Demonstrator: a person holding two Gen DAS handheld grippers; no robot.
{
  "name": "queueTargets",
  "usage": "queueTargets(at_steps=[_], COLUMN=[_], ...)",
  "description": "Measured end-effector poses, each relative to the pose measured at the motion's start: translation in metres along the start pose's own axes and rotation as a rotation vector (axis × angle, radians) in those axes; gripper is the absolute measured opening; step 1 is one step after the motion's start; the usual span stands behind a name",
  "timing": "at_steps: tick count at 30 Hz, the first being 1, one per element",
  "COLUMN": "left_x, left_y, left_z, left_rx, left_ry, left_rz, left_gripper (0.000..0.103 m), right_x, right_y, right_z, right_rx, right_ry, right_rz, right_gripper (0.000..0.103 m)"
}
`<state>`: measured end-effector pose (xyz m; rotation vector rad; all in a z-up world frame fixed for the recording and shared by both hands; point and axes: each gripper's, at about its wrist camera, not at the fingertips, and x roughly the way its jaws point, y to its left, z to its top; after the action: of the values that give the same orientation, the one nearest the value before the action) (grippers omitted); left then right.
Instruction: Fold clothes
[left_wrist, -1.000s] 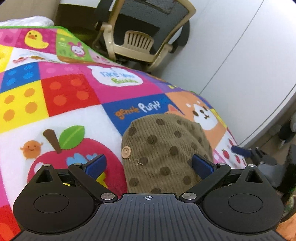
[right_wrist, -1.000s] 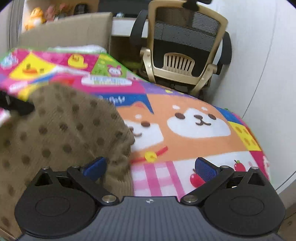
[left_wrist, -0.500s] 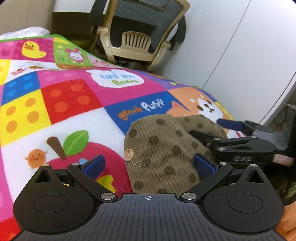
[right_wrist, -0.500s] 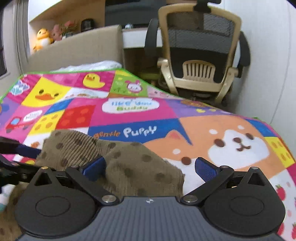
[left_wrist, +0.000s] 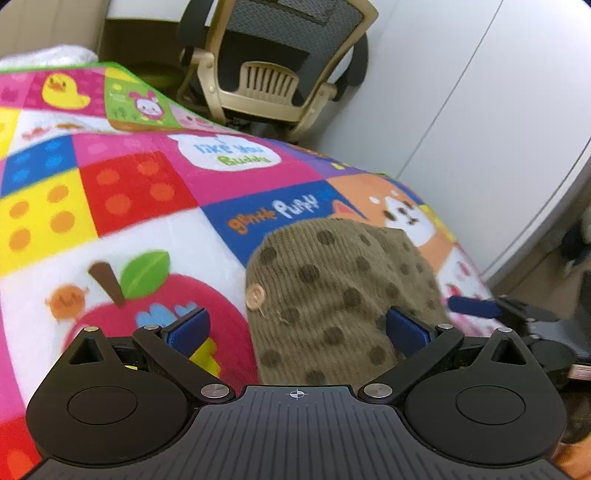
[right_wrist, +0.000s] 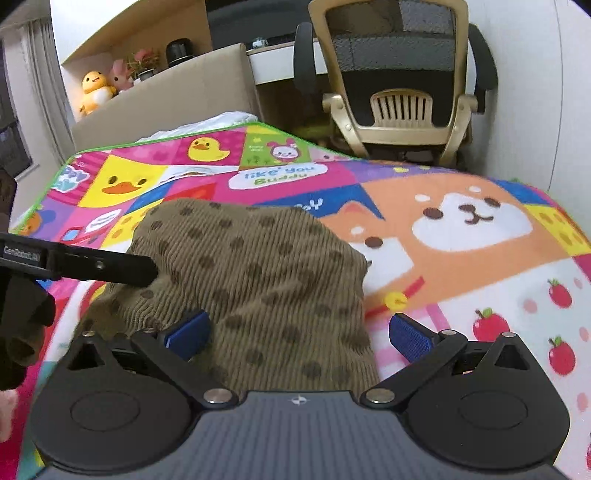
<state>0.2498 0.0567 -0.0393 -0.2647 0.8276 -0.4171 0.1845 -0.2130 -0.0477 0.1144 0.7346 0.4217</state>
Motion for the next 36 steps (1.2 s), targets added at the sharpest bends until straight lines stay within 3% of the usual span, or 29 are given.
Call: queueTargets(at_steps=[2,6,8,10,14,15,19,21,26,28,32,34,36], left_x=[-0.002,0.006,0.008,0.008,0.003,0.001,-0.017,-0.033,-0.065,-0.063,-0.059,-0.059,-0.056], left_y=[0.001,-0.001,0.002,0.006,0.014,0.016,0.033,0.048,0.095,0.113,0.137,0.137,0.132], left_z=[-0.006,-0.018,-0.021,-0.022,-0.028,-0.029,-0.021,-0.015,0.006,0.008,-0.01,-0.015,-0.015], left_rx=[-0.026,-0.027,-0.041,-0.061,-0.055,-0.057,-0.056,-0.059,-0.042,-0.048,-0.106,-0.1,-0.072], left_ry=[0.028,0.068,0.053,0.033,-0.015,-0.032,-0.126,-0.187,-0.341,-0.336,-0.328,-0.332,-0.328], left_rz=[-0.064,-0.084,-0.106,-0.134,-0.151,-0.15,-0.089,-0.045,0.151,0.205,0.191,0.186,0.198], left_gripper=[0.102,0.101,0.09,0.089,0.083,0.083,0.078,0.077,0.078,0.079,0.092,0.093,0.094], right_x=[-0.002,0.0,0.004,0.007,0.013,0.015,0.037,0.055,0.115,0.134,0.146,0.143,0.141], right_y=[-0.008,-0.014,-0.011,-0.008,0.006,0.012,0.049,0.074,0.146,0.162,0.17,0.16,0.147], right_z=[-0.002,-0.005,-0.004,-0.003,0.005,0.007,0.027,0.041,0.079,0.083,0.071,0.062,0.056], right_rx=[0.037,0.083,0.087,0.09,0.036,0.019,-0.049,-0.083,-0.154,-0.171,-0.201,-0.188,-0.148], right_ry=[0.013,0.026,0.027,0.028,0.001,-0.008,-0.018,-0.033,-0.102,-0.081,-0.077,-0.07,-0.05], right_rz=[0.018,0.05,0.083,0.115,0.146,0.153,0.153,0.173,0.208,0.178,0.157,0.16,0.176], right_gripper=[0.103,0.102,0.091,0.074,0.067,0.061,0.053,0.052,0.052,0.052,0.06,0.068,0.069])
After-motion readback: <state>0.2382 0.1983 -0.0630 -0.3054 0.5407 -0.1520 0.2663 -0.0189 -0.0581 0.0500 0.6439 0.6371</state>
